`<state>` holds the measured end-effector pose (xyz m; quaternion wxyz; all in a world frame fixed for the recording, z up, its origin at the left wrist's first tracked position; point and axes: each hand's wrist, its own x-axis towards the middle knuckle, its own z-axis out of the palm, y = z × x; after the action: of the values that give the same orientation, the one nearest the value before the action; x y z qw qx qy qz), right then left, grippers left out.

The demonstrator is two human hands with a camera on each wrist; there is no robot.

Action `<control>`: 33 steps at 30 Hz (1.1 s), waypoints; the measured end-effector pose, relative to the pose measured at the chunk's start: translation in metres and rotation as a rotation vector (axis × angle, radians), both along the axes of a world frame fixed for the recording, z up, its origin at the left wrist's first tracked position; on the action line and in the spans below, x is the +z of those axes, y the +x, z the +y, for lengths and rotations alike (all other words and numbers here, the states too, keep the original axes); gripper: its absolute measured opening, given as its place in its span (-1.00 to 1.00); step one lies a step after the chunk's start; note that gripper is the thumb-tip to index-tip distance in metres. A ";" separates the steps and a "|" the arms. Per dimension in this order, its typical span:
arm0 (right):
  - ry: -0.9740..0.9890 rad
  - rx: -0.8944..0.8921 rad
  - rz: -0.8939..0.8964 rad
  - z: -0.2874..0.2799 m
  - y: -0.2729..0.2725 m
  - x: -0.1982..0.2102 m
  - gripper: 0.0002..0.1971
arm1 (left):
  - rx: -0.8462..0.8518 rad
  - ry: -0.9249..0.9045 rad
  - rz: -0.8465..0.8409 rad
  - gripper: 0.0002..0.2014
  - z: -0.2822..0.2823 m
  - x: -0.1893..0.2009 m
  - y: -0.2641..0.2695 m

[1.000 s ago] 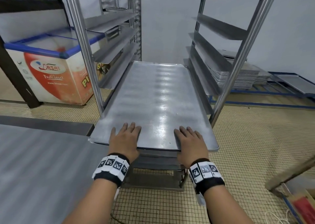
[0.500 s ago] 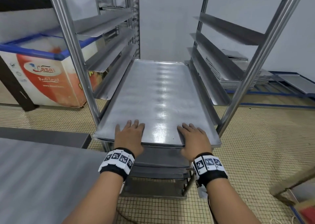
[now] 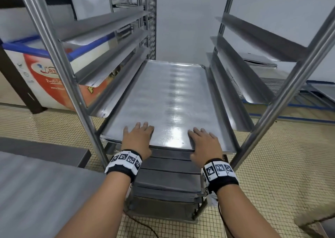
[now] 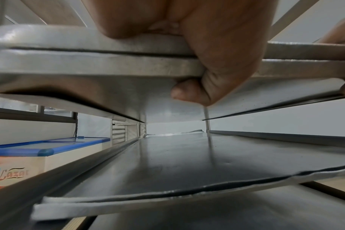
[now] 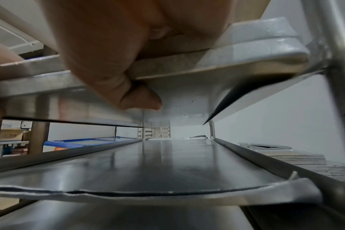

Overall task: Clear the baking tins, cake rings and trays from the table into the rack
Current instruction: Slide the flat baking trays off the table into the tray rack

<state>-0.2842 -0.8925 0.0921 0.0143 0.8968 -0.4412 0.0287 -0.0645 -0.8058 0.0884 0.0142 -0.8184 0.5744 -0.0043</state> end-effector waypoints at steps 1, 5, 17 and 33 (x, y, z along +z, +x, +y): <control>-0.010 0.004 -0.006 -0.005 0.001 -0.001 -0.23 | 0.001 -0.001 0.001 -0.15 -0.004 0.000 0.001; -0.067 0.026 -0.014 -0.018 0.006 -0.007 -0.27 | -0.006 -0.025 -0.013 -0.19 -0.014 0.001 0.005; -0.131 0.049 0.006 -0.028 0.012 -0.014 -0.26 | 0.013 0.029 -0.028 -0.16 -0.026 0.001 0.013; -0.088 -0.023 -0.089 0.055 0.028 -0.023 -0.20 | 0.038 -0.193 0.116 -0.23 0.080 -0.027 -0.009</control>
<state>-0.2562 -0.8372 0.0693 0.0344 0.8881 -0.4498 0.0877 -0.0733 -0.7255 0.0611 -0.0978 -0.8257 0.5555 -0.0118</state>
